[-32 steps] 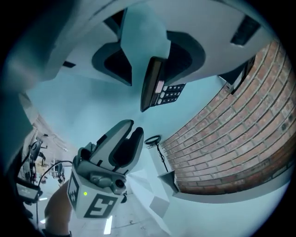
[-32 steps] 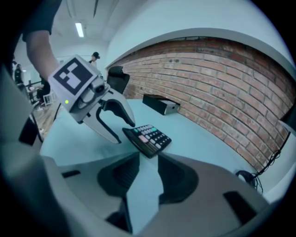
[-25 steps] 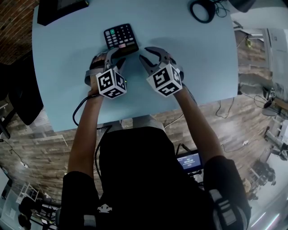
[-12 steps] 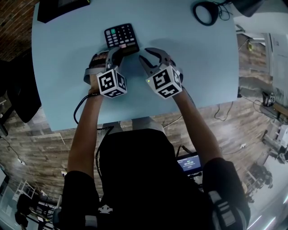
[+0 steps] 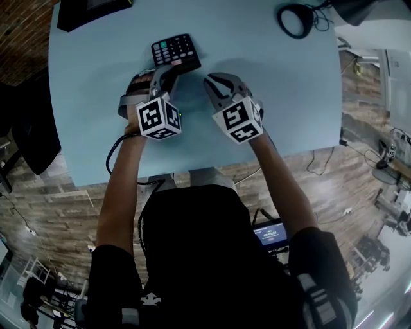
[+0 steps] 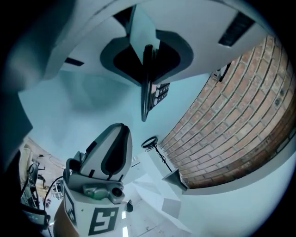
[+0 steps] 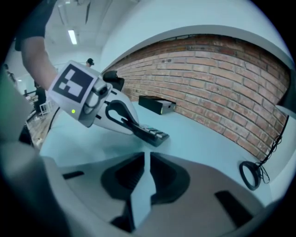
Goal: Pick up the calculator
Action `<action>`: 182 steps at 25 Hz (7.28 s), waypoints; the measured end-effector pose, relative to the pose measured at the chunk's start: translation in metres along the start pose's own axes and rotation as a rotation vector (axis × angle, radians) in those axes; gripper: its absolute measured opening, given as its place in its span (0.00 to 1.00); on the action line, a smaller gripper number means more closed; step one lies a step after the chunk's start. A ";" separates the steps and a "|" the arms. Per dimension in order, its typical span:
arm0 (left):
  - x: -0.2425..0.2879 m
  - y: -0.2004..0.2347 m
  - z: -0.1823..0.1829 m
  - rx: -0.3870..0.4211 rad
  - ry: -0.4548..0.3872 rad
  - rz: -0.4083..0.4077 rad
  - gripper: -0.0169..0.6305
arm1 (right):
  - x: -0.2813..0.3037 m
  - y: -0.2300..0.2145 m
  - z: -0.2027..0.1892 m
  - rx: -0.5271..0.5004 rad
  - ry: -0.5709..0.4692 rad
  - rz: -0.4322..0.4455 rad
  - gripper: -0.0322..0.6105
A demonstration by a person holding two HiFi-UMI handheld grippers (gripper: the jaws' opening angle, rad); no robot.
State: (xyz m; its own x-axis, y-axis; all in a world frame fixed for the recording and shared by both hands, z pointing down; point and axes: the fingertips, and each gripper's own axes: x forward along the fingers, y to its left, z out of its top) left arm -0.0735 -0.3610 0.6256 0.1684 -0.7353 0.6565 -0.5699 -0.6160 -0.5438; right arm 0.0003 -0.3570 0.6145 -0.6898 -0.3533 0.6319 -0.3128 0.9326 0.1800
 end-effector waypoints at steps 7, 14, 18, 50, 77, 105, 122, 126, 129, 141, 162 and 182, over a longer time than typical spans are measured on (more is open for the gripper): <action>-0.013 0.017 0.013 -0.046 -0.024 0.031 0.14 | -0.009 -0.007 0.014 0.028 -0.033 -0.018 0.06; -0.032 0.030 0.018 -0.077 -0.034 0.044 0.14 | -0.014 -0.008 0.026 0.044 -0.052 -0.021 0.06; -0.046 0.037 0.026 -0.119 -0.068 0.052 0.13 | -0.018 -0.008 0.034 0.085 -0.066 -0.017 0.06; -0.130 0.089 0.082 -0.504 -0.303 0.211 0.13 | -0.072 -0.054 0.104 0.321 -0.360 -0.043 0.06; -0.232 0.080 0.074 -0.488 -0.442 0.246 0.13 | -0.129 0.015 0.172 0.301 -0.509 -0.111 0.06; -0.350 0.027 0.057 -0.427 -0.562 0.247 0.13 | -0.203 0.133 0.203 0.266 -0.563 -0.196 0.06; -0.400 -0.007 0.045 -0.432 -0.607 0.251 0.13 | -0.235 0.188 0.200 0.263 -0.579 -0.227 0.06; -0.407 -0.014 0.042 -0.428 -0.615 0.244 0.13 | -0.240 0.198 0.198 0.265 -0.579 -0.240 0.06; -0.405 -0.018 0.040 -0.430 -0.611 0.239 0.13 | -0.241 0.200 0.194 0.275 -0.578 -0.247 0.06; -0.405 -0.020 0.045 -0.422 -0.599 0.252 0.13 | -0.242 0.198 0.195 0.271 -0.595 -0.232 0.06; -0.418 -0.076 0.098 -0.489 -0.587 0.294 0.13 | -0.309 0.206 0.160 0.250 -0.632 -0.157 0.06; -0.452 -0.142 0.136 -0.507 -0.577 0.325 0.13 | -0.368 0.236 0.119 0.218 -0.625 -0.117 0.06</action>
State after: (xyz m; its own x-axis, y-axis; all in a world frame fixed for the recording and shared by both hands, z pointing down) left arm 0.0412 0.0203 0.3352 0.2401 -0.9688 0.0617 -0.9310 -0.2478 -0.2680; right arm 0.1020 -0.0159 0.3346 -0.8709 -0.4888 0.0507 -0.4883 0.8724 0.0230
